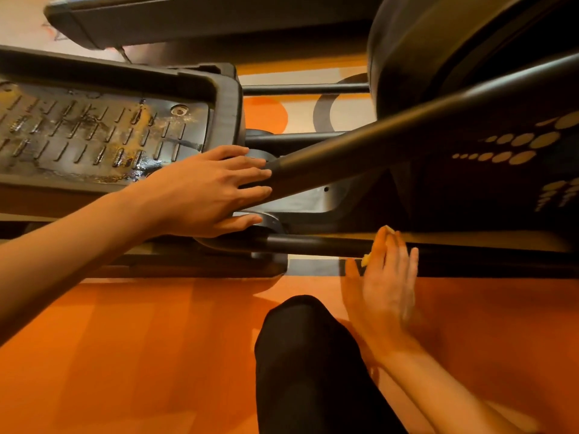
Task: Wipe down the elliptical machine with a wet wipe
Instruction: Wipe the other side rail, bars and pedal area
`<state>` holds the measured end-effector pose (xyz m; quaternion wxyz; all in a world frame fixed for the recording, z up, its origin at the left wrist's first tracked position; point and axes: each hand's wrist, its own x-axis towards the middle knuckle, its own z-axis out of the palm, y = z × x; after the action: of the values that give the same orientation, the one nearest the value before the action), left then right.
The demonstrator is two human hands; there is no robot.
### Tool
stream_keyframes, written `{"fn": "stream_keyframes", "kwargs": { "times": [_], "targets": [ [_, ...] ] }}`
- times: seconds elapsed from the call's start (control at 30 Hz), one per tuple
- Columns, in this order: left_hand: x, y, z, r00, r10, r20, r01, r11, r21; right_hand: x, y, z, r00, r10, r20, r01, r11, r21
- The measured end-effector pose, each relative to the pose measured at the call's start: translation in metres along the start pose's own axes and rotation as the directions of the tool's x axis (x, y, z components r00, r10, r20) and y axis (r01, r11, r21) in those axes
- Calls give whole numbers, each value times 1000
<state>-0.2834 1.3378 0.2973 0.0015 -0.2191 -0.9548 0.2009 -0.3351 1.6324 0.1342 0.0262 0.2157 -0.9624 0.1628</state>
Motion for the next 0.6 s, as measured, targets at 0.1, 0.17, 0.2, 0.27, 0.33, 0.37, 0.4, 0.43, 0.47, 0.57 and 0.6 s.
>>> {"fn": "stream_keyframes", "kwargs": {
  "times": [0.1, 0.17, 0.2, 0.27, 0.33, 0.37, 0.4, 0.43, 0.47, 0.57, 0.6],
  "targets": [
    [0, 0, 0, 1000, 4, 2, -4, 1000, -3, -9, -73, 6, 990, -143, -11, 143, 980, 139],
    [0, -1, 0, 1000, 3, 10, -3, 1000, -17, -16, -125, 5, 963, -266, -32, 266, 937, 225],
    [0, -1, 0, 1000, 3, 9, -3, 1000, -23, -18, -145, 4, 950, -312, -29, 309, 919, 244],
    [-1, -2, -1, 1000, 0, 6, 0, 999, -35, -19, -163, 2, 925, -379, 0, 366, 893, 261],
    [-2, -1, -1, 1000, -5, 2, 5, 999, -45, -14, -146, 2, 897, -442, -4, 431, 872, 232],
    [-2, -1, -1, 1000, -10, -2, 10, 999, -50, -12, -127, 3, 897, -442, 6, 432, 879, 203],
    [-2, -1, 0, 1000, -20, -6, 19, 998, -56, -8, -103, 4, 913, -407, 23, 398, 903, 164],
    [-2, -1, 0, 1000, -29, -8, 29, 998, -64, -5, -75, 6, 938, -344, 31, 340, 935, 103],
    [-2, -2, 1, 999, -35, -11, 34, 997, -72, -2, -45, 6, 964, -264, 32, 263, 964, 33],
    [-1, -3, 5, 998, -37, -46, 34, 996, -77, 6, 35, 0, 999, -37, 13, 38, 998, -54],
    [0, -2, 6, 998, -37, -55, 32, 997, -75, 8, 47, -1, 1000, 11, 11, -11, 998, -60]
  ]
}}
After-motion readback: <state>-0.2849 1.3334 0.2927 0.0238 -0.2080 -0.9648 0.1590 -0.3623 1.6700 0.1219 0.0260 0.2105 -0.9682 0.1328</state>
